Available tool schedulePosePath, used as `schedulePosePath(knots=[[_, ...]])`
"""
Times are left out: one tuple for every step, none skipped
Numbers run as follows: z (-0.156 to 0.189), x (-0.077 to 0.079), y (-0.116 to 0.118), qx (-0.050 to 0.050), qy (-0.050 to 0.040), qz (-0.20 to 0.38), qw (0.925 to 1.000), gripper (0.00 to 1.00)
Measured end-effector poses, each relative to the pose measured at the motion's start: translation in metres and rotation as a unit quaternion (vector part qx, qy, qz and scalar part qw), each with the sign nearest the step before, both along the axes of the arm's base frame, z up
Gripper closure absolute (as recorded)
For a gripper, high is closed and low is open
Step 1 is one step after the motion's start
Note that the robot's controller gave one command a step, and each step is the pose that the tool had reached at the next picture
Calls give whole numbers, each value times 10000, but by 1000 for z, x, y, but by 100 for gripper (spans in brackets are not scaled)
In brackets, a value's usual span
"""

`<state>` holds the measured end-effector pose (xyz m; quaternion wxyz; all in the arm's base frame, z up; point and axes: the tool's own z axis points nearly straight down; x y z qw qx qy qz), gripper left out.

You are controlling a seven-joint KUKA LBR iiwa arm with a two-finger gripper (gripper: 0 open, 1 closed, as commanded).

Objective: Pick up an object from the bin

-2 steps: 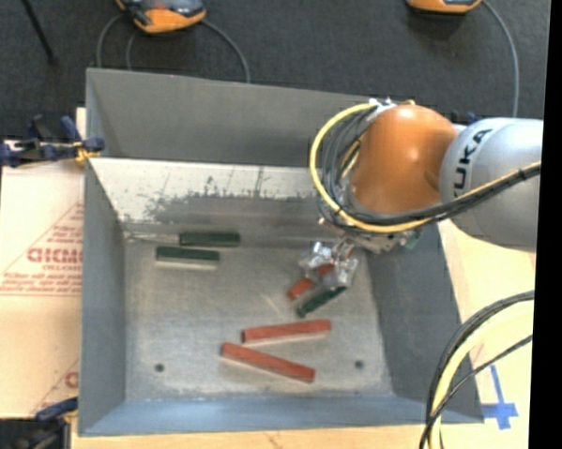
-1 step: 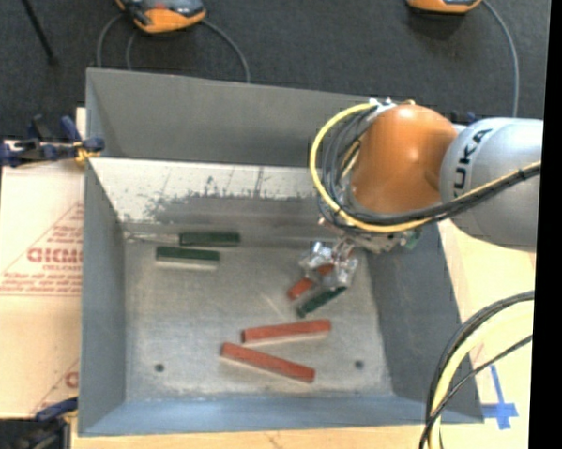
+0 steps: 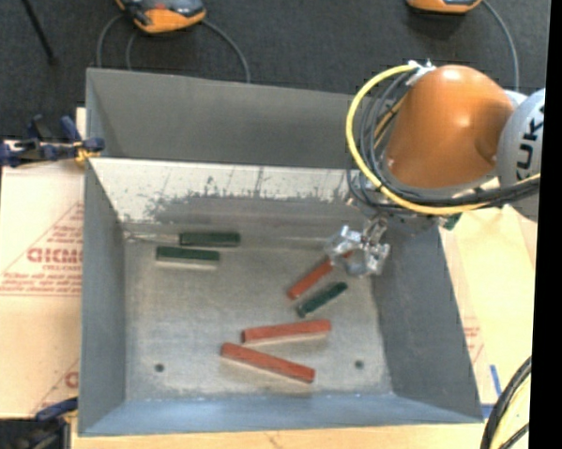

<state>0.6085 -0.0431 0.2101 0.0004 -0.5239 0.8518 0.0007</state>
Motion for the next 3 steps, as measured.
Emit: schedulePosePath(knots=[[62, 19, -4, -7, -37, -29, 10000, 100], [-92, 16, 25, 1, -43, 459, 9989, 0], [-133, 15, 34, -5, -44, 603, 9982, 100]])
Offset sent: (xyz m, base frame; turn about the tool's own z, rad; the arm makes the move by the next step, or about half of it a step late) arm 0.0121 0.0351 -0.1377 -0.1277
